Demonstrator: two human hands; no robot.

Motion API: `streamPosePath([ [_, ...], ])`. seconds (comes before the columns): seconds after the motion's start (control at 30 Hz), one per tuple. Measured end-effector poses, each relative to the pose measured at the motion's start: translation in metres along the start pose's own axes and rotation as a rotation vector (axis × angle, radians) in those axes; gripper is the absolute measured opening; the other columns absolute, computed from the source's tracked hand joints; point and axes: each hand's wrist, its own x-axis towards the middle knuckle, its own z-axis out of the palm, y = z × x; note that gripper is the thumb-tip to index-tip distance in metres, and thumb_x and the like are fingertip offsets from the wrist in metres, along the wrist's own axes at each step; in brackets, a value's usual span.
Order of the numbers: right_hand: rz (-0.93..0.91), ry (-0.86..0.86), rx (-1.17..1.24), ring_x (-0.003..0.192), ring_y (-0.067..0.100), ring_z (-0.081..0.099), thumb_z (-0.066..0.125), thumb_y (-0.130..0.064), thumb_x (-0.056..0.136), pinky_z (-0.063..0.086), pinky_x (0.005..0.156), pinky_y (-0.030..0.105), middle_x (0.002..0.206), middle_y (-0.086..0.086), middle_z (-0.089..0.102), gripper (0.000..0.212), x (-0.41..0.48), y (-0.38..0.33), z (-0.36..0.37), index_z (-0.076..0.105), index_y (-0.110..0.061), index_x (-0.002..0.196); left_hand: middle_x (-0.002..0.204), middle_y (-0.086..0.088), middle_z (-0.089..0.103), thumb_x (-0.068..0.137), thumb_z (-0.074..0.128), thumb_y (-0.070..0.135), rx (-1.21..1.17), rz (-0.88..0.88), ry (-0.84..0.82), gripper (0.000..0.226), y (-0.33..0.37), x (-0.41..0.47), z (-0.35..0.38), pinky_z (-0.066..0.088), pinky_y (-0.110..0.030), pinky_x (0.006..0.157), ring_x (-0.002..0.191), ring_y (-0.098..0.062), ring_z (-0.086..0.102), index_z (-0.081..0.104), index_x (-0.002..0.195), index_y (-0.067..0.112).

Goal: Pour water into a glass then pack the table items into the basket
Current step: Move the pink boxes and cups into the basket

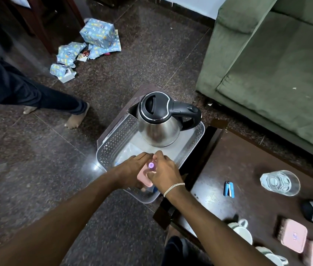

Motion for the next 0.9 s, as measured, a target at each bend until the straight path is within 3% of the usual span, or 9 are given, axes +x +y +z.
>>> streamPosePath([
  [0.17, -0.068, 0.058, -0.05, 0.087, 0.042, 0.065, 0.07, -0.016, 0.081, 0.056, 0.075, 0.044, 0.108, 0.009, 0.052, 0.049, -0.01, 0.0, 0.008, 0.034, -0.022, 0.114, 0.142, 0.001, 0.05, 0.055, 0.094, 0.031, -0.038, -0.018, 0.012, 0.117, 0.001, -0.001, 0.003, 0.043, -0.033, 0.104, 0.125, -0.022, 0.053, 0.031, 0.153, 0.016],
  [0.3, -0.075, 0.065, -0.016, 0.09, 0.043, 0.066, 0.075, -0.013, 0.078, 0.055, 0.074, 0.043, 0.114, 0.007, 0.047, 0.061, -0.014, 0.001, 0.015, 0.031, -0.026, 0.118, 0.152, 0.002, 0.045, 0.06, 0.095, 0.03, -0.03, -0.05, -0.008, 0.123, -0.001, -0.005, 0.004, 0.044, -0.031, 0.106, 0.127, -0.022, 0.053, 0.021, 0.157, 0.019],
  [0.43, -0.062, 0.079, 0.07, 0.094, 0.043, 0.065, 0.081, -0.02, 0.074, 0.053, 0.077, 0.043, 0.117, 0.005, 0.045, 0.073, -0.021, 0.006, 0.013, 0.028, -0.031, 0.123, 0.161, 0.001, 0.035, 0.06, 0.096, 0.019, -0.039, -0.073, -0.003, 0.129, -0.004, -0.011, 0.002, 0.032, -0.002, 0.095, 0.13, -0.019, 0.053, 0.016, 0.162, 0.019],
  [0.5, -0.053, 0.094, 0.121, 0.095, 0.041, 0.064, 0.083, -0.025, 0.072, 0.054, 0.079, 0.043, 0.12, 0.002, 0.043, 0.078, -0.028, 0.011, 0.005, 0.028, -0.035, 0.126, 0.161, 0.0, 0.03, 0.055, 0.098, 0.022, -0.002, -0.07, -0.004, 0.133, -0.003, -0.013, -0.002, 0.028, 0.002, 0.096, 0.134, -0.018, 0.048, 0.017, 0.161, 0.016],
  [0.53, -0.053, 0.102, 0.148, 0.096, 0.04, 0.064, 0.084, -0.027, 0.07, 0.055, 0.079, 0.044, 0.121, 0.0, 0.042, 0.079, -0.033, 0.016, 0.0, 0.029, -0.036, 0.127, 0.161, -0.001, 0.028, 0.052, 0.1, 0.027, 0.031, -0.072, -0.003, 0.136, -0.001, -0.017, -0.006, 0.031, -0.003, 0.099, 0.137, -0.019, 0.046, 0.018, 0.161, 0.015],
  [0.63, -0.077, 0.157, 0.216, 0.097, 0.03, 0.063, 0.086, -0.031, 0.067, 0.056, 0.08, 0.042, 0.12, -0.011, 0.038, 0.081, -0.057, 0.037, -0.018, 0.031, -0.038, 0.127, 0.155, -0.003, 0.024, 0.047, 0.1, 0.04, 0.132, -0.108, 0.015, 0.139, 0.015, -0.029, -0.027, 0.042, -0.036, 0.111, 0.141, -0.028, 0.037, 0.02, 0.159, 0.022],
  [0.73, -0.083, 0.232, 0.285, 0.077, 0.012, 0.058, 0.084, -0.035, 0.069, 0.057, 0.074, 0.033, 0.109, -0.02, 0.034, 0.075, -0.087, 0.072, -0.037, 0.033, -0.043, 0.124, 0.141, -0.002, 0.032, 0.044, 0.094, 0.055, 0.204, -0.1, 0.109, 0.123, 0.036, -0.036, -0.042, 0.045, -0.052, 0.107, 0.133, -0.03, 0.039, 0.029, 0.146, 0.032],
  [0.8, -0.073, 0.29, 0.307, 0.074, -0.002, 0.05, 0.083, -0.033, 0.071, 0.047, 0.068, 0.01, 0.104, -0.02, 0.036, 0.07, -0.109, 0.102, -0.051, 0.035, -0.046, 0.121, 0.13, 0.005, 0.036, 0.048, 0.083, 0.074, 0.195, -0.037, 0.205, 0.105, 0.059, -0.037, -0.043, 0.05, -0.049, 0.094, 0.121, -0.024, 0.045, 0.036, 0.134, 0.036],
  [0.9, 0.017, 0.359, 0.309, 0.067, 0.002, 0.05, 0.085, -0.031, 0.072, 0.047, 0.069, 0.014, 0.099, -0.02, 0.042, 0.065, -0.144, 0.154, -0.075, 0.041, -0.042, 0.119, 0.119, 0.011, 0.038, 0.061, 0.072, 0.086, 0.137, 0.097, 0.33, 0.087, 0.103, -0.028, -0.027, 0.051, -0.037, 0.078, 0.096, -0.014, 0.05, 0.045, 0.122, 0.029],
])
